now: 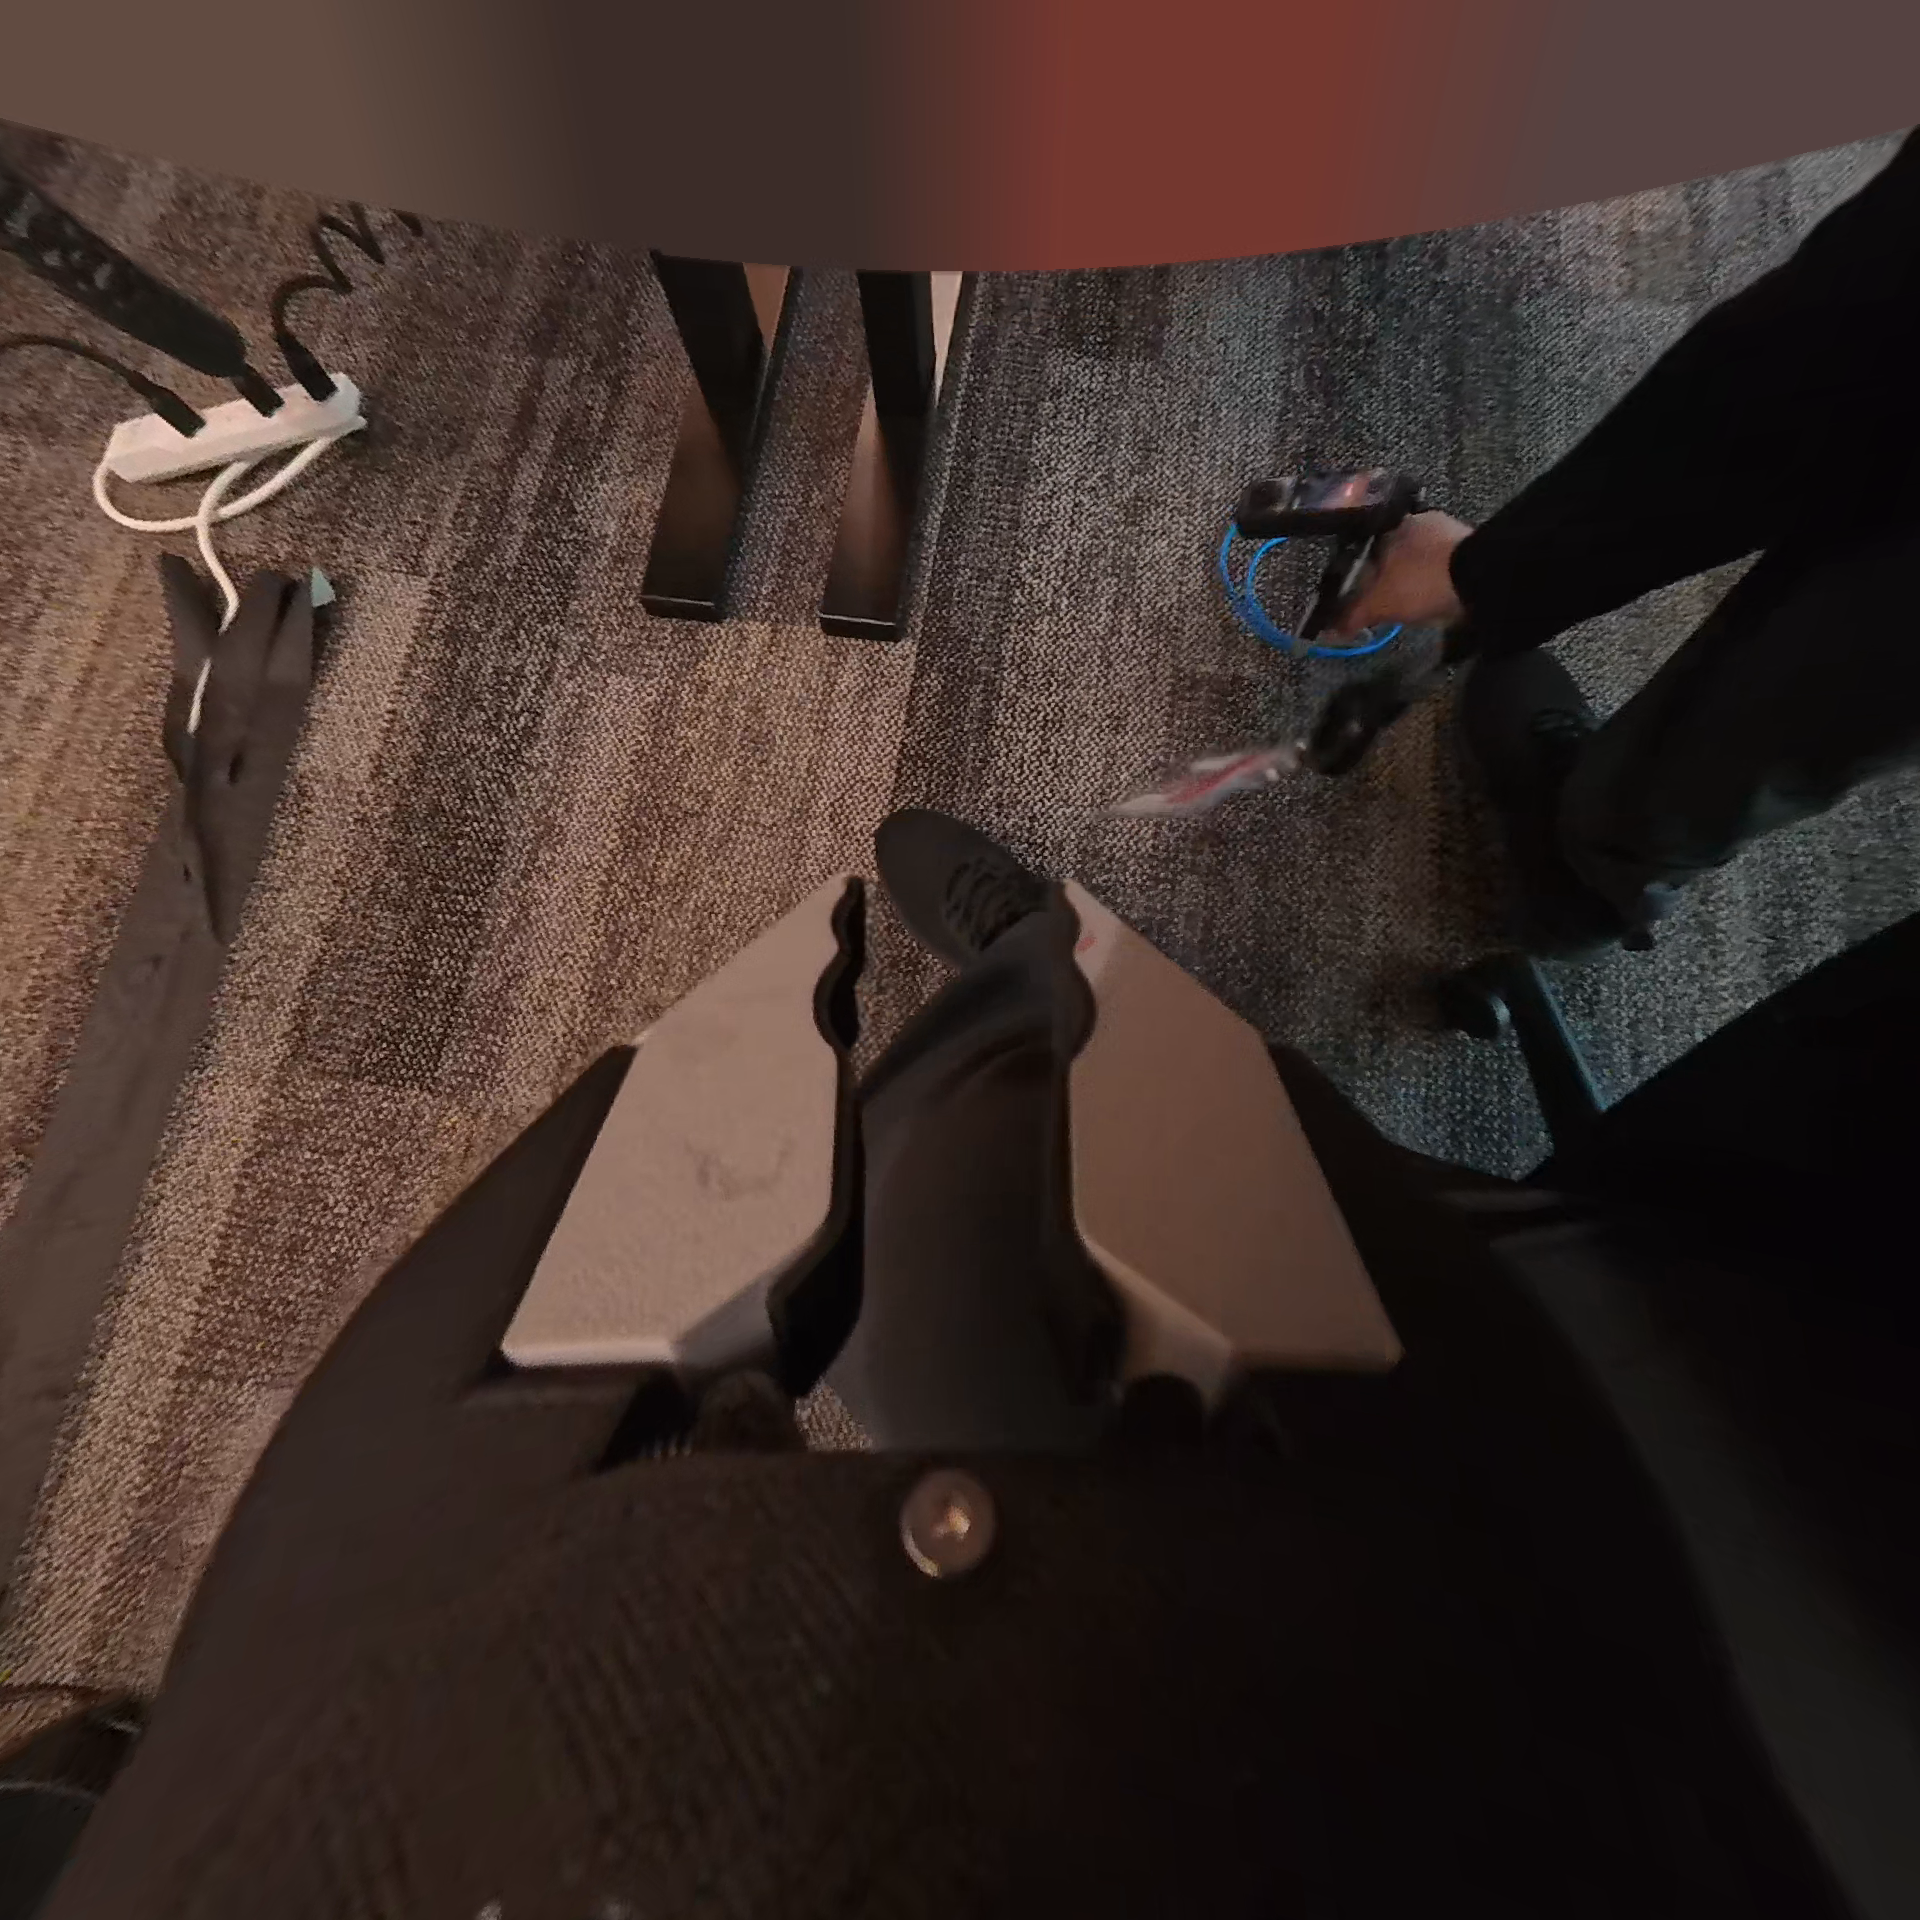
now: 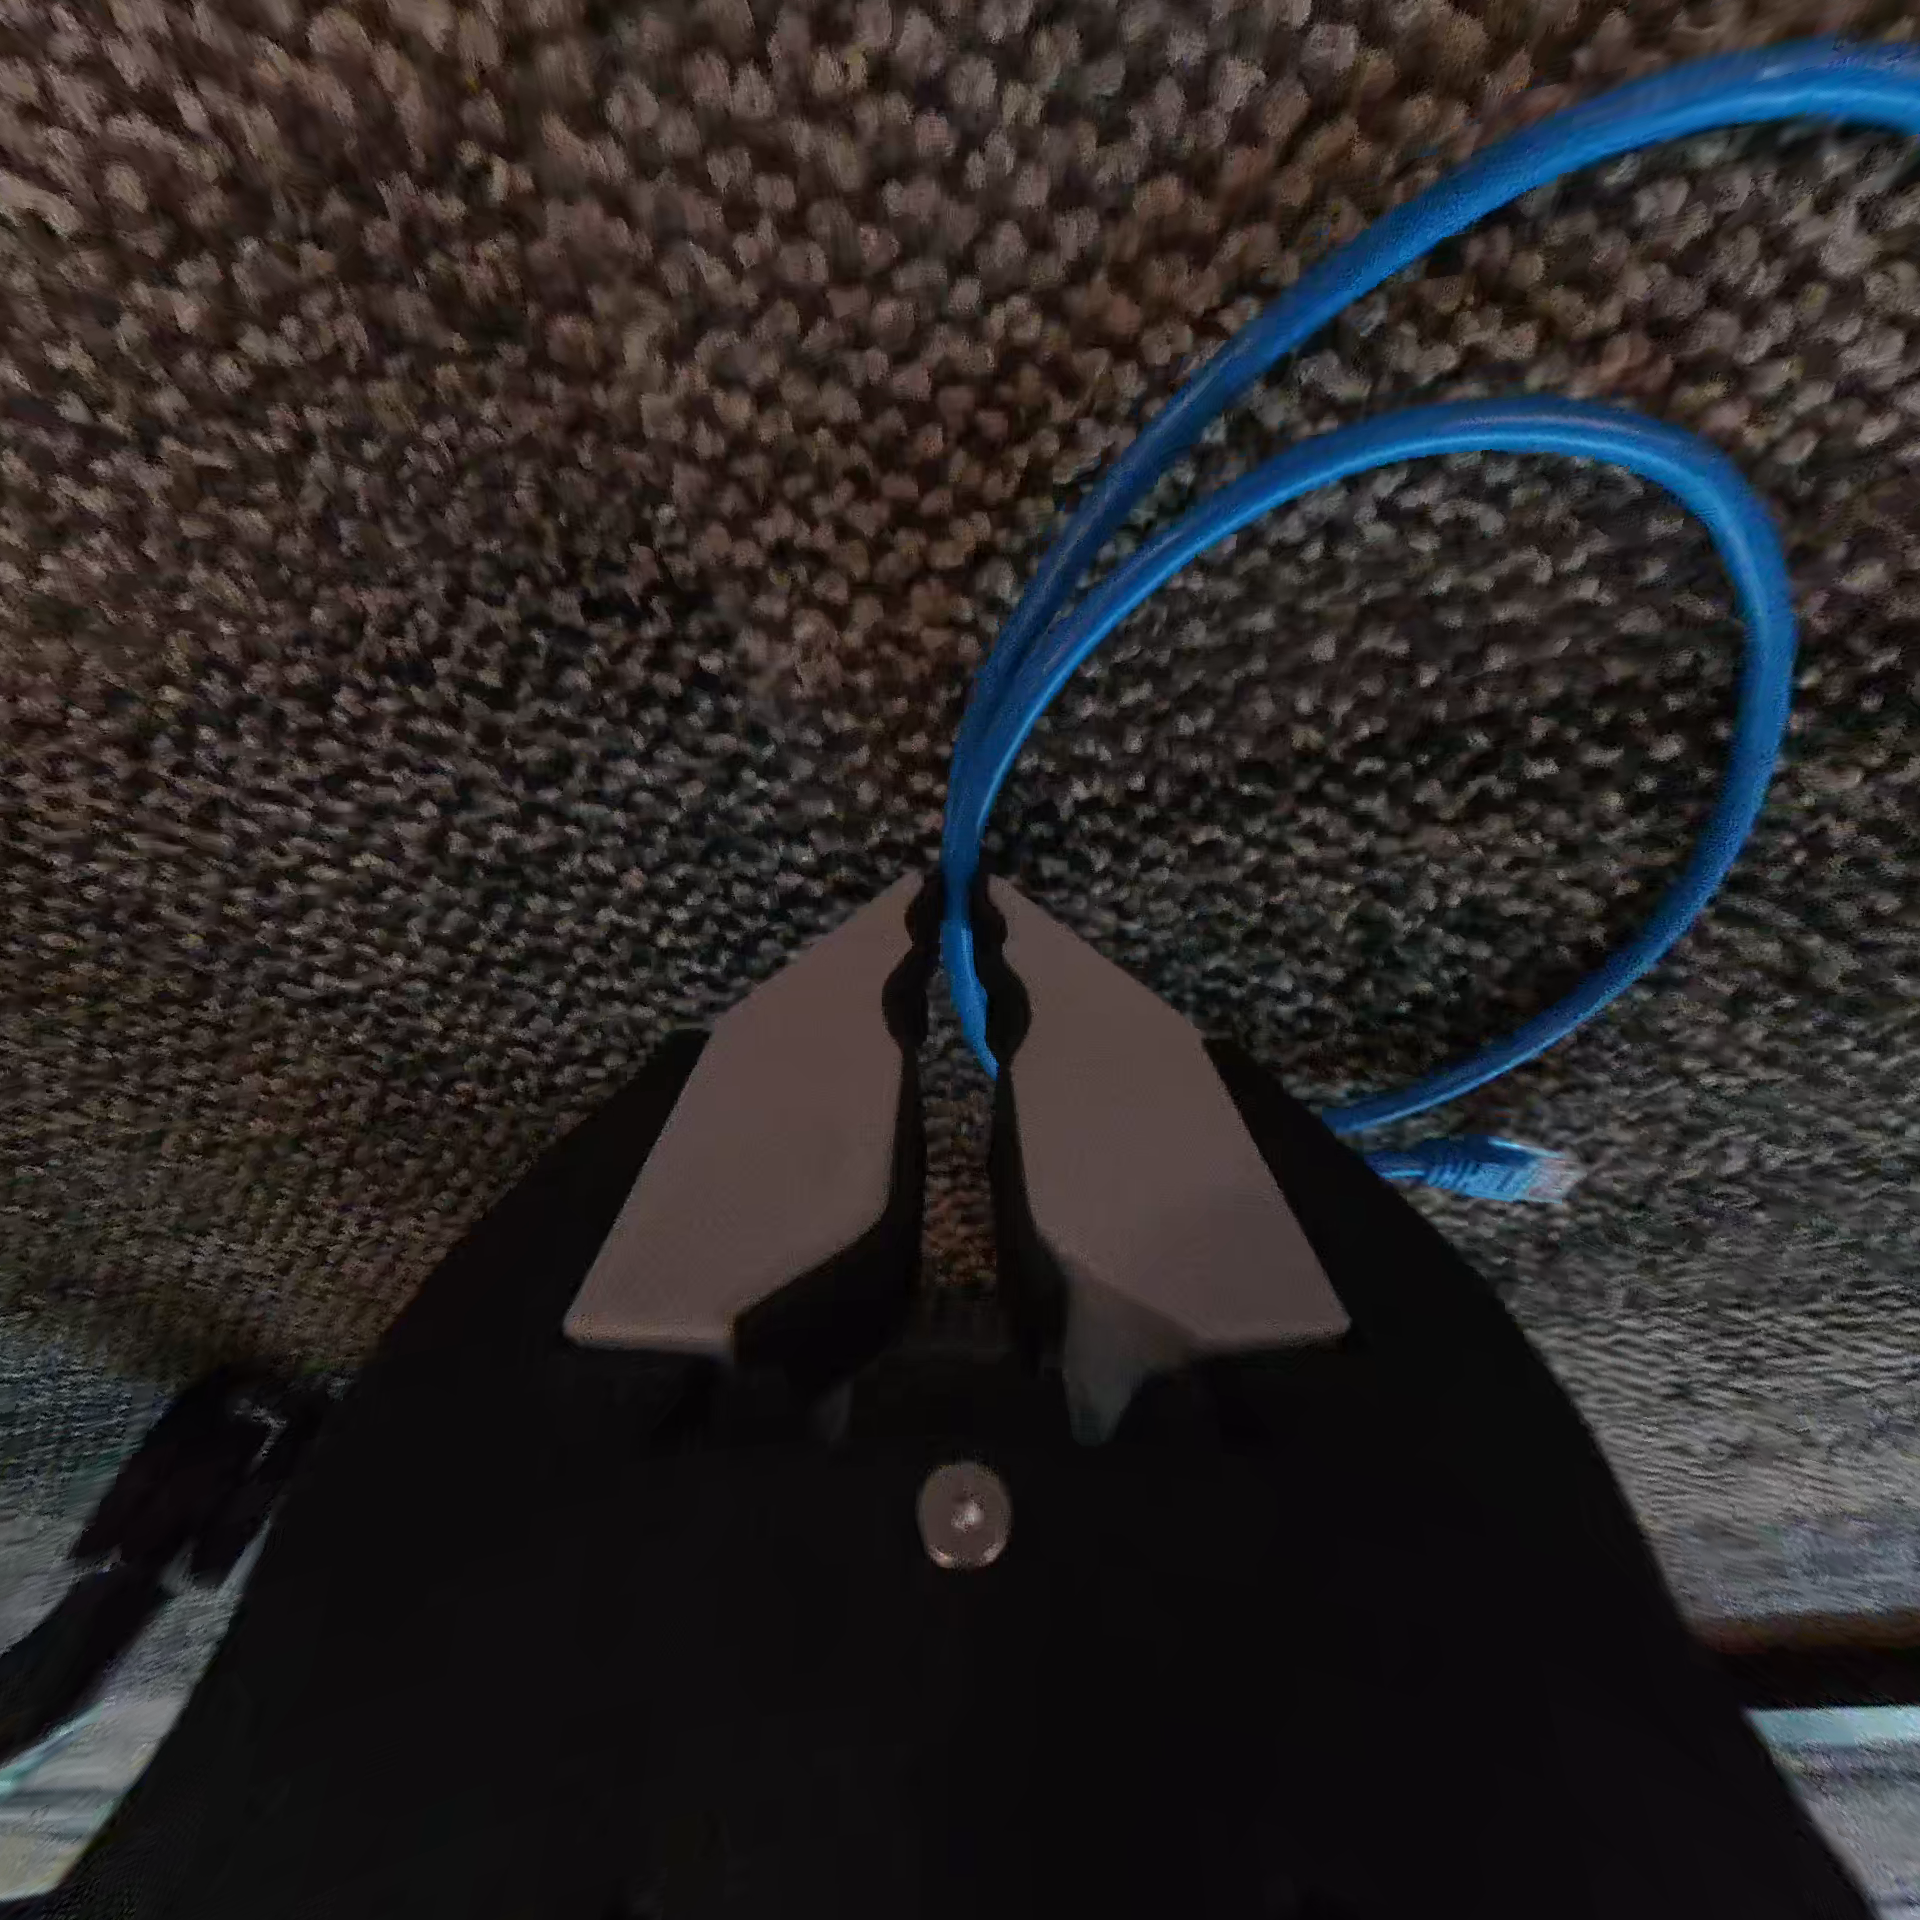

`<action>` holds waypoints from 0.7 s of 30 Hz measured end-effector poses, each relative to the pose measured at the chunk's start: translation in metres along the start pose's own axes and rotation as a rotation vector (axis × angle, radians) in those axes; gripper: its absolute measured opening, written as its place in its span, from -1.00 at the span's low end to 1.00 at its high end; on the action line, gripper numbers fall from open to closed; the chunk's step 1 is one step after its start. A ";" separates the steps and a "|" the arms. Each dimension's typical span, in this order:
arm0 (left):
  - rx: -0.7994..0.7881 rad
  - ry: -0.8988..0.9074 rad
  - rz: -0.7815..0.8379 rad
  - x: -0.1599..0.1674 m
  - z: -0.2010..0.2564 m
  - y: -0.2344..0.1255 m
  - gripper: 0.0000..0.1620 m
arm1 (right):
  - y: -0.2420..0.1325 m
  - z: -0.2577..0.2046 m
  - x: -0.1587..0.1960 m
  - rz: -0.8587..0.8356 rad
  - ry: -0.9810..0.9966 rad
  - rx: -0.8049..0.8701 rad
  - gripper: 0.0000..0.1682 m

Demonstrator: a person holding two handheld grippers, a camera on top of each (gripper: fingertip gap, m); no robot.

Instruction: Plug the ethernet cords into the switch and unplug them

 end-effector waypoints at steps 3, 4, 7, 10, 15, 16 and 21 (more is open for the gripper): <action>0.005 0.037 0.040 -0.015 -0.001 -0.001 -0.59 | -0.023 -0.011 -0.003 0.020 0.038 -0.035 -0.96; -0.002 0.039 0.054 -0.021 -0.002 -0.001 -0.60 | -0.036 -0.016 -0.005 0.027 0.031 -0.050 -0.96; 0.043 0.021 0.132 -0.047 0.000 0.006 -0.60 | -0.091 -0.035 -0.016 0.039 -0.029 -0.098 -0.96; 0.100 -0.012 0.184 -0.082 0.009 0.022 -0.62 | -0.170 -0.064 -0.030 0.091 -0.058 -0.161 -0.96; 0.185 0.072 0.289 -0.141 0.042 0.046 -0.61 | -0.327 -0.139 -0.047 0.322 -0.167 -0.263 -0.96; 0.185 0.108 0.306 -0.149 0.047 0.050 -0.60 | -0.358 -0.154 -0.045 0.374 -0.197 -0.285 -0.96; 0.183 0.259 0.356 -0.170 0.074 0.056 -0.63 | -0.515 -0.201 -0.004 0.649 -0.277 -0.314 -0.96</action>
Point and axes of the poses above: each gripper's, where its closed fingertips meet, y out along the fingers, x out of its underside, z = x × y across the jaws, the point moved 9 cm from there along -y, back along the fingers, and after that the axes turned 12 degrees about z, right-handed, at the moved point
